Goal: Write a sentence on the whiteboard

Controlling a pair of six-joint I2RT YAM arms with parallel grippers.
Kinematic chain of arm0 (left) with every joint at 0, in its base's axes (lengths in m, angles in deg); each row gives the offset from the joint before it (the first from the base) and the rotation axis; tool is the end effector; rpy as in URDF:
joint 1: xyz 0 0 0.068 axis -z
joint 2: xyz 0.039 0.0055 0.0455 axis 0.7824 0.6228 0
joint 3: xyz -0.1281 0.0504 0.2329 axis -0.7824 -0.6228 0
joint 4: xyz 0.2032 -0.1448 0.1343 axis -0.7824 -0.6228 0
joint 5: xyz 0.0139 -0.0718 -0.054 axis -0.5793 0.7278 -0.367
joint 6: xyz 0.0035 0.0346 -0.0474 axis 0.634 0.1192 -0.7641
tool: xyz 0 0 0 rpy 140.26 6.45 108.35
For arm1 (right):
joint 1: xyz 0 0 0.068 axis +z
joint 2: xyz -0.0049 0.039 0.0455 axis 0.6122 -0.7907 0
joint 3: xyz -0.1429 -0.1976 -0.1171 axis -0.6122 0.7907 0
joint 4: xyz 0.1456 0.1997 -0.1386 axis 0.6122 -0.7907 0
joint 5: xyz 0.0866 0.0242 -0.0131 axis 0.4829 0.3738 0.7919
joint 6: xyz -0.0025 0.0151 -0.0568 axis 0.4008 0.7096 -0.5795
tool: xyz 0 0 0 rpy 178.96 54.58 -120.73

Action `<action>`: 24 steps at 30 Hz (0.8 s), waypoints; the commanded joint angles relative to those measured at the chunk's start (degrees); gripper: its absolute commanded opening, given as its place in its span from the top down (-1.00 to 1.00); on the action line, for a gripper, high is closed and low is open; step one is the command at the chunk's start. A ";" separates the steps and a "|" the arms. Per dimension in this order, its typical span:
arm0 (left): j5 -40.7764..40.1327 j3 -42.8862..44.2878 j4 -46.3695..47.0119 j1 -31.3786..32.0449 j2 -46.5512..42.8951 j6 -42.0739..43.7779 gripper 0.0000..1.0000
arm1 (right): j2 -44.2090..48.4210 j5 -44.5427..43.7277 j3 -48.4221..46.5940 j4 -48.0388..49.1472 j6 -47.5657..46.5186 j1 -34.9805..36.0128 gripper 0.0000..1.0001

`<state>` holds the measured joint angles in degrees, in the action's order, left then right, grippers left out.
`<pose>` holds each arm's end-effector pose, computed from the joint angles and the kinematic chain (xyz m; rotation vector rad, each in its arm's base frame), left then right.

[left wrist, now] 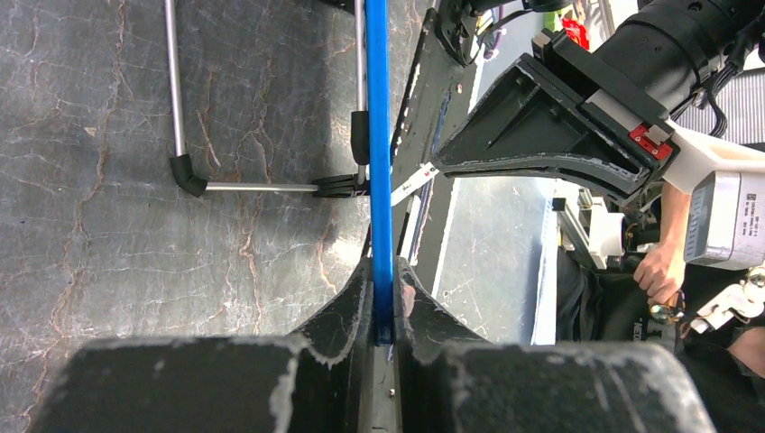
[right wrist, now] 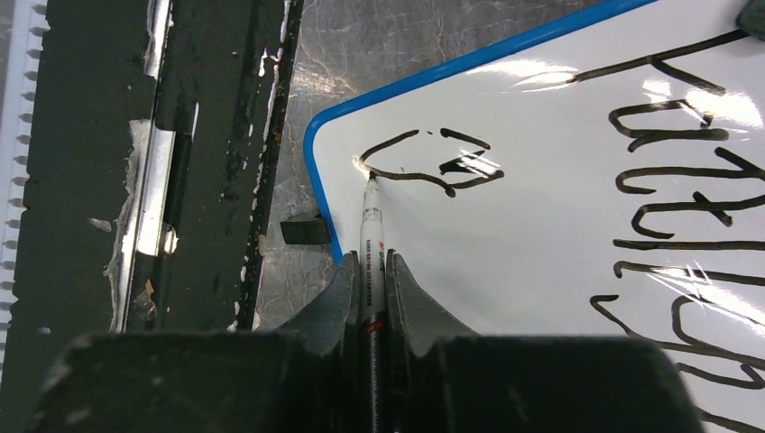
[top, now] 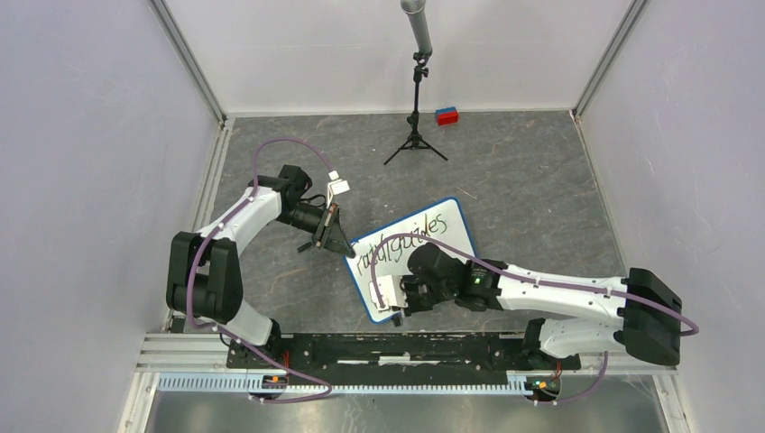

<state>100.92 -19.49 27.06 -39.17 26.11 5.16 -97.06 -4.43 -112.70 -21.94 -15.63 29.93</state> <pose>0.2691 -0.0985 0.2066 0.9266 2.2896 -1.5798 0.0974 0.2643 0.2106 -1.8636 1.5031 0.6163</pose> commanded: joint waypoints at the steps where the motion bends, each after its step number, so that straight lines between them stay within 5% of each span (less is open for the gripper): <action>1: -1.56 0.68 0.96 0.50 1.12 3.26 0.95 | 0.17 1.41 -1.31 -0.29 -0.21 0.28 1.00; 10: -1.37 0.59 0.95 0.43 0.70 3.18 0.95 | 6.66 -0.97 -1.17 2.29 2.10 -4.80 1.00; 24: -1.54 0.59 1.07 0.43 0.94 3.33 0.95 | 2.98 -1.50 -1.10 2.52 1.71 -5.10 1.00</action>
<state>100.92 -19.49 26.98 -39.17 26.11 5.16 -92.76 -6.38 -112.72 -20.87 -14.03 24.82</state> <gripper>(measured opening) 0.141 0.136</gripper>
